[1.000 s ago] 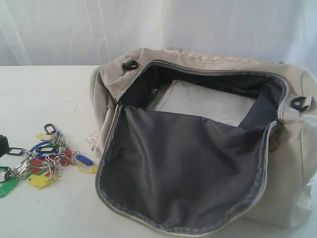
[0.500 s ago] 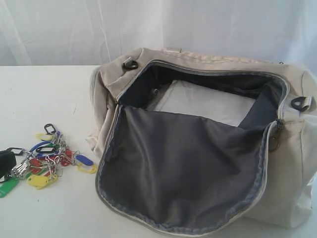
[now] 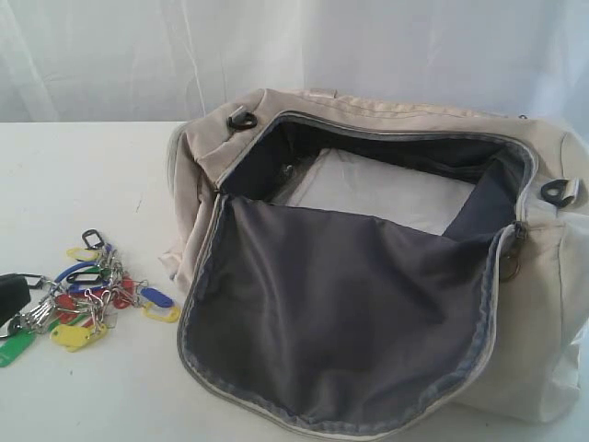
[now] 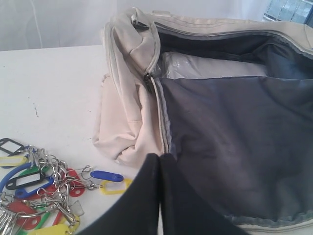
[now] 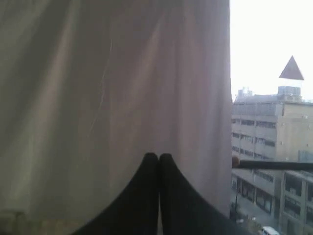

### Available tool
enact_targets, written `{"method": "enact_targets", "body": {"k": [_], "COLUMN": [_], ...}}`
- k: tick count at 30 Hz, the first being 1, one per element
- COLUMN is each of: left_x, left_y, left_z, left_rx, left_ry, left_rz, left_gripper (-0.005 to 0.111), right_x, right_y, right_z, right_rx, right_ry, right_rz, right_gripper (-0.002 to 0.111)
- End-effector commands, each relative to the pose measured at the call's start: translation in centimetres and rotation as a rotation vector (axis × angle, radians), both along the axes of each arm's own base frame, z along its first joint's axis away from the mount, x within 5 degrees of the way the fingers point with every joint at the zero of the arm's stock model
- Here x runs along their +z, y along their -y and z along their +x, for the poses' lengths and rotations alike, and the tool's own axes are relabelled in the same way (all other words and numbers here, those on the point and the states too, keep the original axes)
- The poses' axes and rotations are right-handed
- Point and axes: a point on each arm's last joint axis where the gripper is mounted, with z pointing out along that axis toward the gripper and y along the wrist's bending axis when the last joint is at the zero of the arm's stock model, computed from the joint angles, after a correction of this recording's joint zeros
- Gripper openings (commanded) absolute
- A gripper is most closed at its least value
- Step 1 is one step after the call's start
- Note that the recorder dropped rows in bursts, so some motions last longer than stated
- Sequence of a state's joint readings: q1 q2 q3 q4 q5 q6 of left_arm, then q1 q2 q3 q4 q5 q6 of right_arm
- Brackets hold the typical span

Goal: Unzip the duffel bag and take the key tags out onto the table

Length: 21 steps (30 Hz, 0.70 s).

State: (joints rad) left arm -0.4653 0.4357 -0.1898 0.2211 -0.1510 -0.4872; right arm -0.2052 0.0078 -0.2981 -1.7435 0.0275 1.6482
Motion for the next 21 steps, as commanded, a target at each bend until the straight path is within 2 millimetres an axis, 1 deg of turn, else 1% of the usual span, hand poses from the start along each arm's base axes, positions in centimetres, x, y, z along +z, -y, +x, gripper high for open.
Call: {"method": "enact_targets", "body": {"k": [1,3,6,10,17,18,19,21], "left_x": [0.0,0.0,0.0,0.0,0.0,0.0,0.0,0.0], "left_y": [0.0,0.0,0.0,0.0,0.0,0.0,0.0,0.0], "left_z": [-0.1,-0.1,-0.1,-0.1,-0.1,-0.1,-0.1,-0.1], "left_rx": [-0.004,-0.004,-0.004,-0.004,-0.004,-0.004,-0.004,-0.004], "left_ry": [0.004,0.004,0.004,0.002,0.002,0.002,0.004,0.004], "left_rz": [-0.021,-0.021,-0.021,-0.020,-0.020,-0.020,-0.021,-0.021], "left_gripper": [0.000,0.000,0.000,0.000,0.000,0.000,0.000,0.000], "right_x": [-4.7,-6.5,-8.4,-10.0,-10.1,-10.0,-9.9,-9.5], "right_y": [-0.8,-1.3,-1.4,-1.4,-1.4,-1.4,-1.4,-1.3], "right_z": [1.9,2.4,2.8,3.1,3.1,3.1,3.1,3.0], "right_rx": [0.118,0.180,0.213,0.215,0.210,0.218,0.237,0.287], "right_ry": [-0.160,-0.223,-0.285,-0.330,-0.330,-0.321,-0.297,-0.220], "right_rz": [0.000,-0.002,0.009,0.023,0.024,0.052,0.125,0.346], "right_gripper": [0.000,0.000,0.000,0.000,0.000,0.000,0.000,0.000]}}
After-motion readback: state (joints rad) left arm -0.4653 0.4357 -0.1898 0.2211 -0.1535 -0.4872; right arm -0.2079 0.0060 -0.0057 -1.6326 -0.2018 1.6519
